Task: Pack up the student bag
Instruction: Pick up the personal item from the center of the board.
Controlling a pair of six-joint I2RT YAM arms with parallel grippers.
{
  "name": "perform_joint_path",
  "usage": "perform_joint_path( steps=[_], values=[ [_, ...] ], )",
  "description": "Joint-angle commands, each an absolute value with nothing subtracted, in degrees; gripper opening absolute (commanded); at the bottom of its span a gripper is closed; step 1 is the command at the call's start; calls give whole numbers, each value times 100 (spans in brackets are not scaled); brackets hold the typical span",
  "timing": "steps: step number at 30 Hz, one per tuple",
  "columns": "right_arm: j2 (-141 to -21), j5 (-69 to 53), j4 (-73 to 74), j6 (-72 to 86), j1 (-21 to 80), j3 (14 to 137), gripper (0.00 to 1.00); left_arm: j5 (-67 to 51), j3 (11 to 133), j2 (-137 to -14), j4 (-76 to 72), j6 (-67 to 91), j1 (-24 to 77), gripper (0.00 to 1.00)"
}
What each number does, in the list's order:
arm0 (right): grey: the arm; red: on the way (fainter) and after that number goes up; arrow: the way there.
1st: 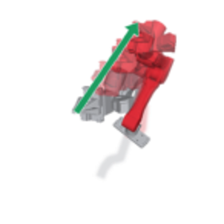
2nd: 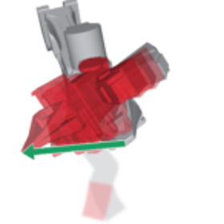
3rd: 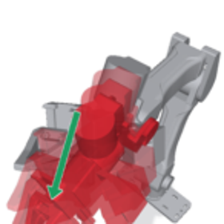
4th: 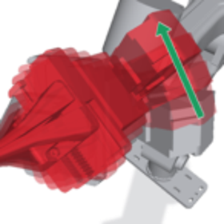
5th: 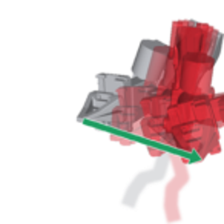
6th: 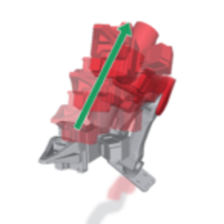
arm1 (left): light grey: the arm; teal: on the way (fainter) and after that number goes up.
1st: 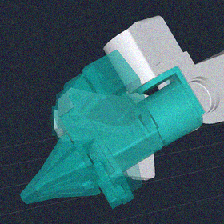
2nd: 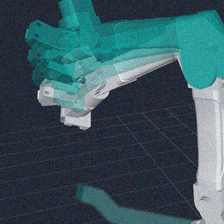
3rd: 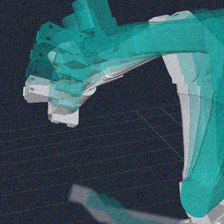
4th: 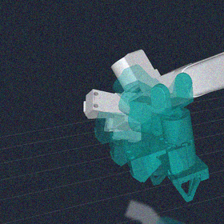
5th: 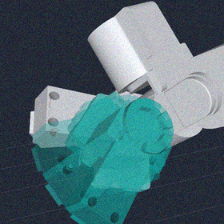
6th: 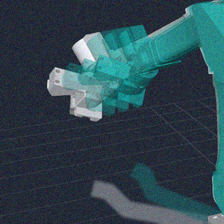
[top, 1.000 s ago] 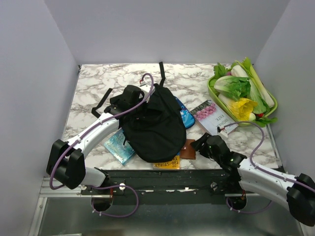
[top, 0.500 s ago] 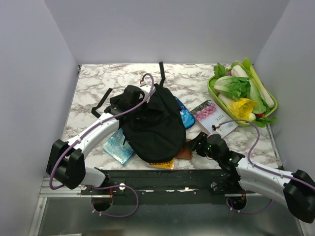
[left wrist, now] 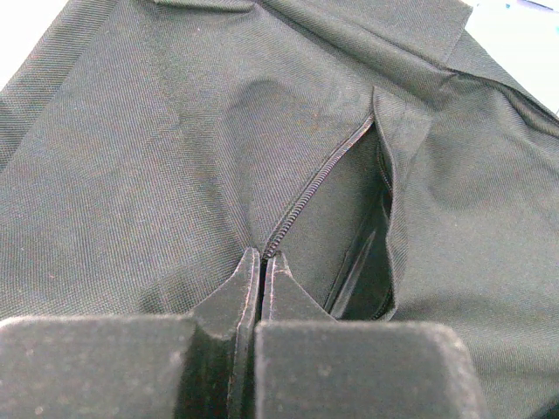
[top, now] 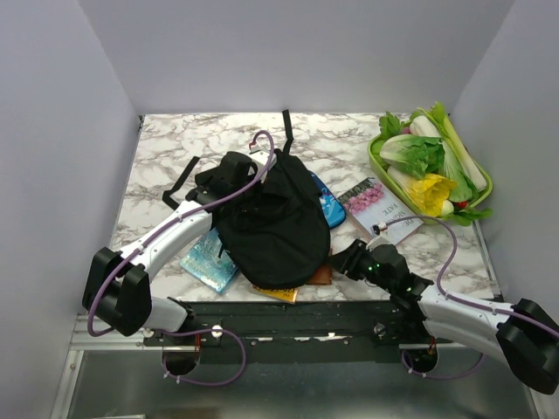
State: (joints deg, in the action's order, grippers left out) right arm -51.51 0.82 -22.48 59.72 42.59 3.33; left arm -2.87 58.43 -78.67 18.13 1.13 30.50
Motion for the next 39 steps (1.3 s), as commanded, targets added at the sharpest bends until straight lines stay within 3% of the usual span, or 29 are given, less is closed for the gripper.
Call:
perform_joint_path(
  steps=[1, 12, 20, 23, 24, 26, 39],
  values=[
    [-4975, -334, -2813, 5924, 4289, 150, 47, -220, 6055, -7813, 1767, 141, 3111, 0],
    [-5484, -457, -3296, 5968, 4289, -97, 34, -193, 6108, -7866, 1784, 211, 3155, 0],
    [-5765, -589, -3278, 5774, 4289, -18, 33, -176, 6161, -7910, 1811, 229, 3173, 0],
    [-5696, -563, -3235, 5757, 4289, -18, 25, -185, 6196, -7936, 1811, 237, 3190, 0],
    [-5573, -536, -3191, 5757, 4289, -18, 12, -167, 6214, -7937, 1811, 237, 3199, 0],
    [-5363, -388, -2840, 5774, 4289, -17, 1, -158, 6214, -7945, 1819, 237, 3199, 0],
    [-2286, 896, 1606, 5519, 4289, 1009, 1, -97, 6460, -7972, 1925, 167, 3182, 0]
  ],
)
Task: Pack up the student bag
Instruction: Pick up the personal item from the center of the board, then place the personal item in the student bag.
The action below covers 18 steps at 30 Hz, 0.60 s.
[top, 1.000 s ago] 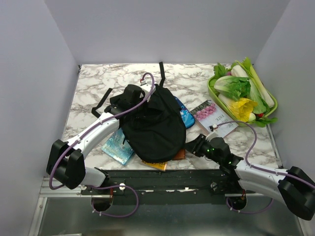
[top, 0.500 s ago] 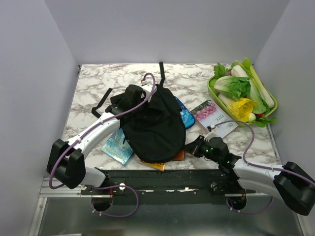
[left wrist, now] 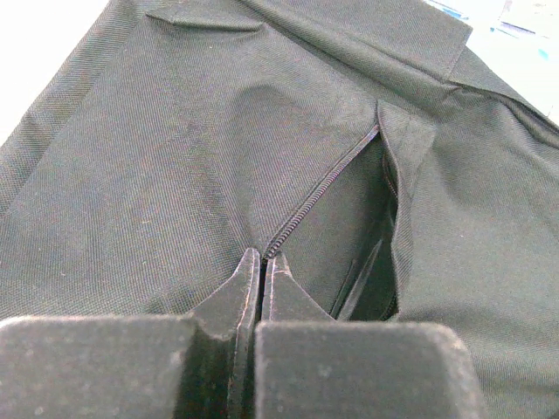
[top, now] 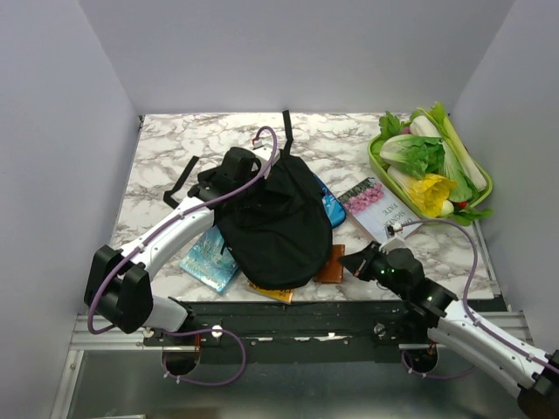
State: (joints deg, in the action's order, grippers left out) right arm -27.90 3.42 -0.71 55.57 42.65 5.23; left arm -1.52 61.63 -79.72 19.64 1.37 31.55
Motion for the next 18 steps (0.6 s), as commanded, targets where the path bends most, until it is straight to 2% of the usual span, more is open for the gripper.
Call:
perform_joint_path(
  steps=[1, 4, 8, 12, 18],
  values=[
    [-2233, 949, 2078, 5546, 4289, 1089, 1, -97, 6477, -7980, 1951, 167, 3182, 0],
    [-1987, 1221, 2696, 5642, 4289, 1536, 1, -114, 6513, -7945, 2003, 167, 3182, 0],
    [-1854, 1660, 2602, 5284, 4289, 2371, 1, -132, 6522, -7849, 2127, 211, 3182, 0],
    [-2810, 1337, 1935, 5071, 4289, 3356, 1, -184, 6539, -7813, 2206, 307, 3190, 0],
    [-5227, 344, 213, 5256, 4289, 4279, 1, -237, 6496, -7779, 2312, 509, 3278, 0]
  ],
)
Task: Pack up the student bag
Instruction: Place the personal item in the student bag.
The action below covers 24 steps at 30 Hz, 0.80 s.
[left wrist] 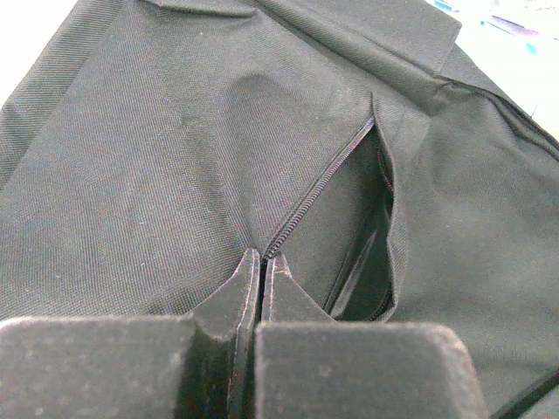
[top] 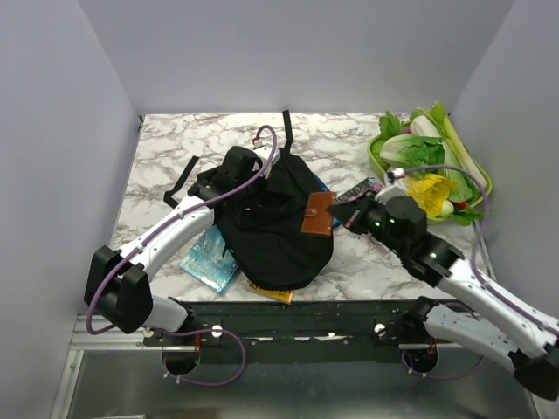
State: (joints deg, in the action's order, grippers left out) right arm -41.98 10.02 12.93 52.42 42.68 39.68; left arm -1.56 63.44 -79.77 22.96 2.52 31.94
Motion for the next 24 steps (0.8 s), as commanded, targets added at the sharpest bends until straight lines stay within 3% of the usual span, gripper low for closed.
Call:
perform_joint_path(
  steps=[1, 11, 24],
  values=[
    [-5447, 195, -311, 5282, 4289, 4341, 1, -220, 6426, -7726, 2181, 553, 3270, 0],
    [-7522, -1326, -2881, 5836, 4254, 4281, 1, -246, 6117, -7602, 1960, 571, 3278, 0],
    [-8876, -1828, -2804, 6345, 4210, 4166, 1, -492, 6222, -7541, 2004, 536, 3234, 0]
  ],
)
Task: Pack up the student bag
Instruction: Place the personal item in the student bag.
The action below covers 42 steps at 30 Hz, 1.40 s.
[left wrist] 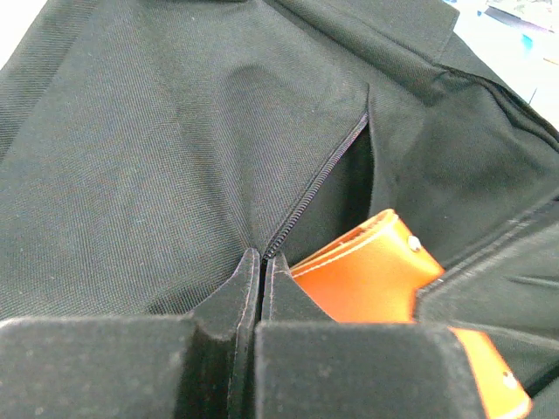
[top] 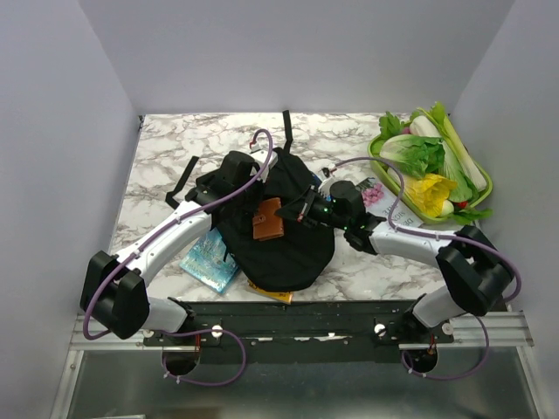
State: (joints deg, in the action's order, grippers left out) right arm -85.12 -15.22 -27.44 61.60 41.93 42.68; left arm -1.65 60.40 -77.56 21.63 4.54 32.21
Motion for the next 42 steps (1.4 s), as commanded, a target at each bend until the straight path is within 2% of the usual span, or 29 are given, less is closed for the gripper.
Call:
perform_joint_path(
  steps=[1, 16, 32, 37, 42],
  values=[
    [-8947, -1837, -2795, 6363, 4210, 4131, 1, -510, 6240, -7550, 2021, 545, 3234, 0],
    [-10054, -2040, -2909, 6671, 3894, 4930, 1, -1362, 6302, -7559, 2241, 572, 3234, 0],
    [-10415, -616, -2934, 7356, 3551, 5230, 1, -1398, 6152, -7532, 2355, 483, 3234, 0],
    [-10099, -36, -3242, 7409, 3542, 4887, 1, -1213, 6091, -7497, 2356, 448, 3234, 0],
    [-9642, 1113, -3042, 7453, 3655, 4710, 1, -923, 5968, -7541, 2312, 475, 3226, 0]
  ],
)
